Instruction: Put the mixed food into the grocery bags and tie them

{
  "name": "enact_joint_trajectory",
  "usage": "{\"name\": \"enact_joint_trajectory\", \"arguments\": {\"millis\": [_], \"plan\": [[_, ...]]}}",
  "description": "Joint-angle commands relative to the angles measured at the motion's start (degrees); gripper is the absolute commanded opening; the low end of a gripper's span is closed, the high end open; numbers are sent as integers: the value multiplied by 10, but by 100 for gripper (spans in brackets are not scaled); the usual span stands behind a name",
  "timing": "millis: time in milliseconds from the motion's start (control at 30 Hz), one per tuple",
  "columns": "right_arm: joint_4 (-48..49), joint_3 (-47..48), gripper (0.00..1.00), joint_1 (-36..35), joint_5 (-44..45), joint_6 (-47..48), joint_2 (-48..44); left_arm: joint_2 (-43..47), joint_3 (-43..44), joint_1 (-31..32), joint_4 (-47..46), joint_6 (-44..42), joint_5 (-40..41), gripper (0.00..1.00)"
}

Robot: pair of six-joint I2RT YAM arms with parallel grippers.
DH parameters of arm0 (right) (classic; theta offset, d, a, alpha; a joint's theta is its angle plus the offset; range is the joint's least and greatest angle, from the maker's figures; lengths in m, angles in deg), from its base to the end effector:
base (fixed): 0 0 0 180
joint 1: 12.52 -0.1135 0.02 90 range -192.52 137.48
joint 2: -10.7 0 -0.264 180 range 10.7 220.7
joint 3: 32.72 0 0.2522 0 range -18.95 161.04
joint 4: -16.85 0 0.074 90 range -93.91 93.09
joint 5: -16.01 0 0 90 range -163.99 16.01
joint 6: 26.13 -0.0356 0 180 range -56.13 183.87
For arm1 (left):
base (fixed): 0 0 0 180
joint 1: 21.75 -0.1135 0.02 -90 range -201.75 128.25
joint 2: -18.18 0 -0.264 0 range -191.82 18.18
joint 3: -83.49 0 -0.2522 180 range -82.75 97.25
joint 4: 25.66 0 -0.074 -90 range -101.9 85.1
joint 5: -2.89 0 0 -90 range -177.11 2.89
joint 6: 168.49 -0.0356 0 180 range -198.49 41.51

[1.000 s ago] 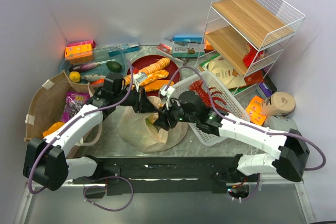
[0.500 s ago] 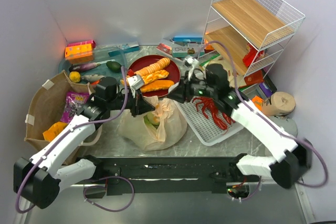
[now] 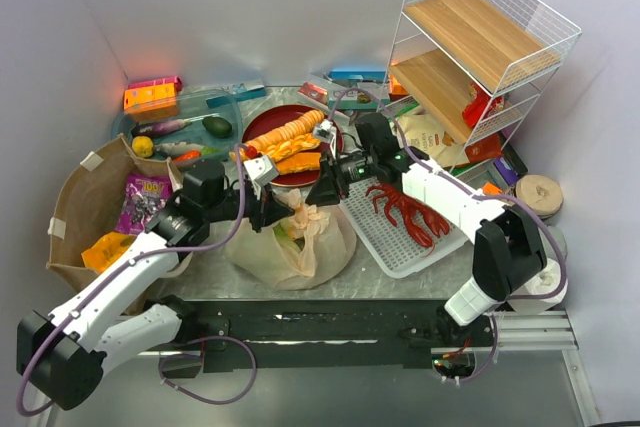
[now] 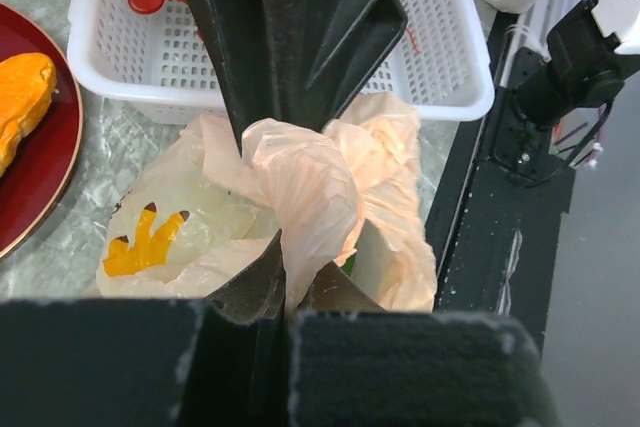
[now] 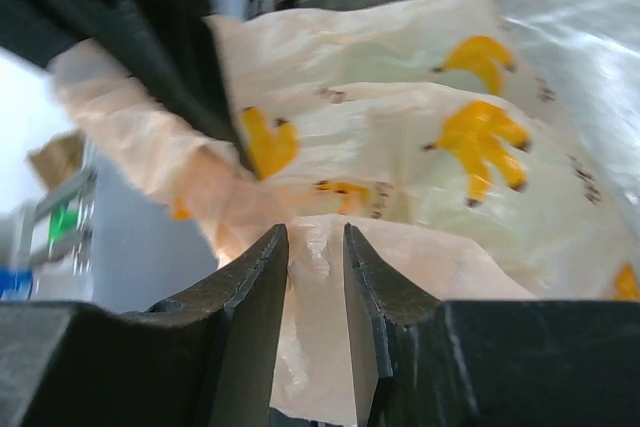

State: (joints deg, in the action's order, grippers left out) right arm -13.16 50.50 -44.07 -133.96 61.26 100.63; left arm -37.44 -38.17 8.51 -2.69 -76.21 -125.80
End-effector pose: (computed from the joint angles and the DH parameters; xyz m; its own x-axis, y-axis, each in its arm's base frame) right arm 0.2768 0.2061 0.2931 -0.5479 -0.3096 -0.7772 -0.8292 0.0775 0.5536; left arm 0.1774 -0.1292 0.3081 -0.3345 0.1592 -0.9288 0.8873 0.3853 -0.2535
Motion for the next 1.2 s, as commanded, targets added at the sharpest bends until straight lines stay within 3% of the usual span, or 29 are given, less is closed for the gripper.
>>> {"name": "enact_joint_trajectory", "arguments": {"millis": [0, 67, 233, 433, 600, 967, 1167], "plan": [[9, 26, 36, 2, -123, 67, 20, 33, -14, 24, -49, -14, 61, 1], [27, 20, 36, 0, -161, 67, 24, 41, -19, 39, -53, -11, 85, 1], [46, 8, 36, -10, -158, 78, 33, 50, -24, 54, -75, 11, 122, 1], [219, -70, 29, -17, -148, -32, 8, 52, -37, 75, -85, 38, 183, 1], [349, -118, 25, -23, -111, -85, 0, 78, -75, 89, -161, 75, 216, 1], [390, -123, 24, -32, -46, -107, 23, 85, -107, 92, -198, 106, 159, 1], [356, -119, 14, -29, -26, -101, 23, 103, -96, 91, -155, 98, 187, 1]]}}
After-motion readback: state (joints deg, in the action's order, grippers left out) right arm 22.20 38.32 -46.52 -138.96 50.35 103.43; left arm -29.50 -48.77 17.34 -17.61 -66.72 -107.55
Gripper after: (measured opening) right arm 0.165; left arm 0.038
